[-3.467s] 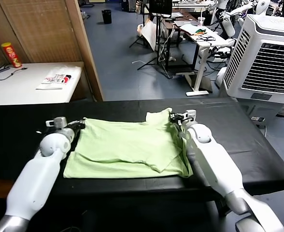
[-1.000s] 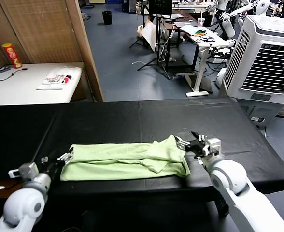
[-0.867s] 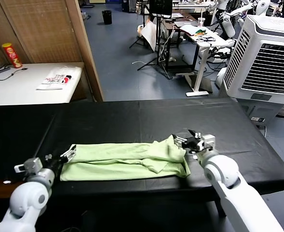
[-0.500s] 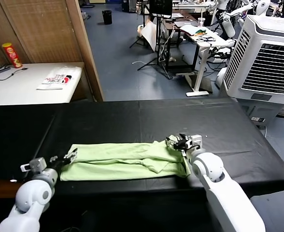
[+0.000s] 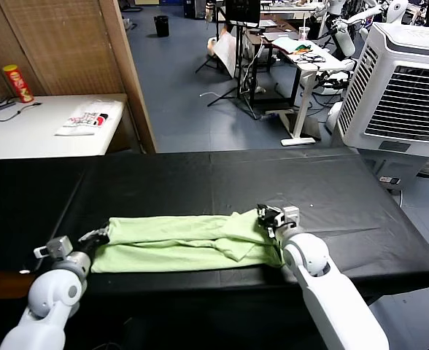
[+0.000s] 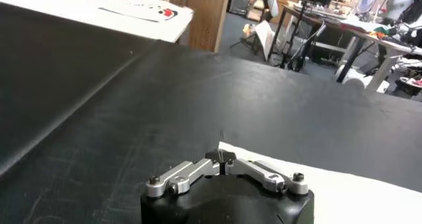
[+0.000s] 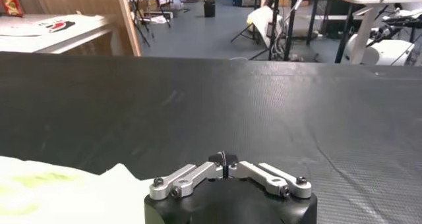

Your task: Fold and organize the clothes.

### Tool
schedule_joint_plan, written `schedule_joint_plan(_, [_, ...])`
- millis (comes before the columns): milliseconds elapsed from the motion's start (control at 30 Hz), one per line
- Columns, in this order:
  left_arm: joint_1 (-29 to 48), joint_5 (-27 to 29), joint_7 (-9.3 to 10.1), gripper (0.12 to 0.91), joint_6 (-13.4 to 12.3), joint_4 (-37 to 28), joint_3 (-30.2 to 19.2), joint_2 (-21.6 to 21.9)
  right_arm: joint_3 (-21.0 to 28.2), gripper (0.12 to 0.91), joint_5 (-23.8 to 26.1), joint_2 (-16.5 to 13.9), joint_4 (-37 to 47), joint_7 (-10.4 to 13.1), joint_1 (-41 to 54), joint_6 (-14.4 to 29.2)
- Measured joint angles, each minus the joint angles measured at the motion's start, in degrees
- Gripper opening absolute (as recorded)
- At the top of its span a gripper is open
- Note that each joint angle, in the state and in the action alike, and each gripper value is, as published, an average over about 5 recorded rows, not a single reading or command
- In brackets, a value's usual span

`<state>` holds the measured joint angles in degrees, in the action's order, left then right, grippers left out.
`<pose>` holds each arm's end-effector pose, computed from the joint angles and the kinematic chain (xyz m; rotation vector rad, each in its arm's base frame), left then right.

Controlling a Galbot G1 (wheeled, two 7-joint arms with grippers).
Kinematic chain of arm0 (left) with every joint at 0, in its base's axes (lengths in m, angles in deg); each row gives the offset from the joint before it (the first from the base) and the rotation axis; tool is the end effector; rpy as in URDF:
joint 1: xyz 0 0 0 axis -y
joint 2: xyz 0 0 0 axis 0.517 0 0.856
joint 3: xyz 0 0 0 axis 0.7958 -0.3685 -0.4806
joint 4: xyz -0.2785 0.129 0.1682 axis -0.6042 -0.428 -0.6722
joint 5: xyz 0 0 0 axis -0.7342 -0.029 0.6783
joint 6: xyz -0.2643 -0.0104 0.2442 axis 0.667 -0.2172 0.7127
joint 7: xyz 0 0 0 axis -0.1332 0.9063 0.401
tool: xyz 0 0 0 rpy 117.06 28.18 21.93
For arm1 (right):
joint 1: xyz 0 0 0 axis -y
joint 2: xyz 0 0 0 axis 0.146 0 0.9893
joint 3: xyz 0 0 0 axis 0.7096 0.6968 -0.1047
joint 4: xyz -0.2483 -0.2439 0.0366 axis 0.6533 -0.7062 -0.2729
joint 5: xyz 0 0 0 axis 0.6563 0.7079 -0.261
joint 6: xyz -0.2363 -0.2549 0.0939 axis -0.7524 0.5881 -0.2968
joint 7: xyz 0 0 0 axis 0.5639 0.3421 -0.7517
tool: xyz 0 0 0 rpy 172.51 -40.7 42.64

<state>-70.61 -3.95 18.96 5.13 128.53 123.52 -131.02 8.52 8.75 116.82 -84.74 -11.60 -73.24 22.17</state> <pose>0.2965 0.1579 -0.2901 0.1705 -2.7029 0.2691 0.3866 0.0028 -0.2899 0.3300 -2.6644 0.0280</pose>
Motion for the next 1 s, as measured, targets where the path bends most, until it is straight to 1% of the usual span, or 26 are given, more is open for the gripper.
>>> schedule_joint_plan(133, [0.68, 1.26, 0.15, 0.132, -0.53, -0.15, 0.59, 0.01, -0.04, 0.126, -0.01, 0.04, -0.10, -0.10, -0.21, -0.02])
schedule_joint_plan(200, [1.01, 1.25, 0.15, 0.175, -0.55, -0.21, 0.79, 0.01, -0.04, 0.126, -0.01, 0.04, -0.12, -0.15, -0.25, -0.06])
schedule_joint_plan(233, [1.14, 1.26, 0.14, 0.213, -0.54, -0.27, 0.83, 0.01, -0.03, 0.126, -0.01, 0.04, -0.13, -0.17, -0.26, -0.09])
schedule_joint_plan(333, [1.32, 1.46, 0.10, 0.368, -0.48, -0.48, 0.86, -0.05, -0.01, 0.126, -0.02, 0.04, -0.14, -0.20, -0.27, -0.14])
schedule_joint_plan(367, [1.30, 1.53, 0.08, 0.436, -0.44, -0.51, 0.86, -0.08, 0.00, 0.126, -0.02, 0.04, -0.14, -0.21, -0.27, -0.15])
schedule_joint_plan(433, [1.20, 1.35, 0.04, 0.536, -0.33, -0.53, 0.88, -0.12, 0.00, 0.126, -0.03, 0.04, -0.13, -0.24, -0.27, -0.17])
schedule_joint_plan(467, [1.16, 0.96, -0.03, 0.603, -0.20, -0.53, 0.90, -0.11, 0.00, 0.126, -0.03, 0.04, -0.13, -0.26, -0.27, -0.18])
schedule_joint_plan(500, [1.16, 0.32, -0.13, 0.653, 0.01, -0.53, 0.92, -0.08, 0.00, 0.126, -0.03, 0.04, -0.12, -0.27, -0.27, -0.19])
schedule_joint_plan(567, [1.37, -1.51, -0.49, 0.738, 0.62, -0.60, 0.94, 0.00, 0.00, 0.126, -0.03, 0.04, -0.10, -0.29, -0.28, -0.20])
schedule_joint_plan(600, [1.54, -2.30, -0.73, 0.766, 0.90, -0.70, 0.90, 0.04, 0.01, 0.126, -0.03, 0.05, -0.09, -0.29, -0.30, -0.22])
schedule_joint_plan(667, [2.01, -3.21, -1.11, 0.790, 1.28, -1.17, 0.66, 0.00, 0.03, 0.126, -0.04, 0.08, -0.12, -0.29, -0.35, -0.26])
schedule_joint_plan(733, [2.51, -3.19, -1.31, 0.795, 1.42, -1.82, 0.24, -0.09, 0.05, 0.126, -0.04, 0.11, -0.21, -0.29, -0.41, -0.31])
schedule_joint_plan(800, [3.04, -2.99, -1.37, 0.796, 1.59, -2.43, -0.27, -0.16, 0.06, 0.126, -0.04, 0.13, -0.32, -0.29, -0.42, -0.35])
schedule_joint_plan(867, [3.49, -2.70, -1.36, 0.775, 1.72, -2.90, -0.69, -0.20, 0.04, 0.126, -0.04, 0.16, -0.39, -0.28, -0.43, -0.37])
schedule_joint_plan(900, [3.66, -2.55, -1.33, 0.747, 1.74, -3.10, -0.84, -0.22, 0.03, 0.126, -0.04, 0.17, -0.40, -0.27, -0.44, -0.37])
schedule_joint_plan(1000, [3.92, -2.19, -1.28, 0.610, 1.55, -3.57, -1.06, -0.25, -0.05, 0.126, -0.01, 0.21, -0.43, -0.18, -0.58, -0.33])
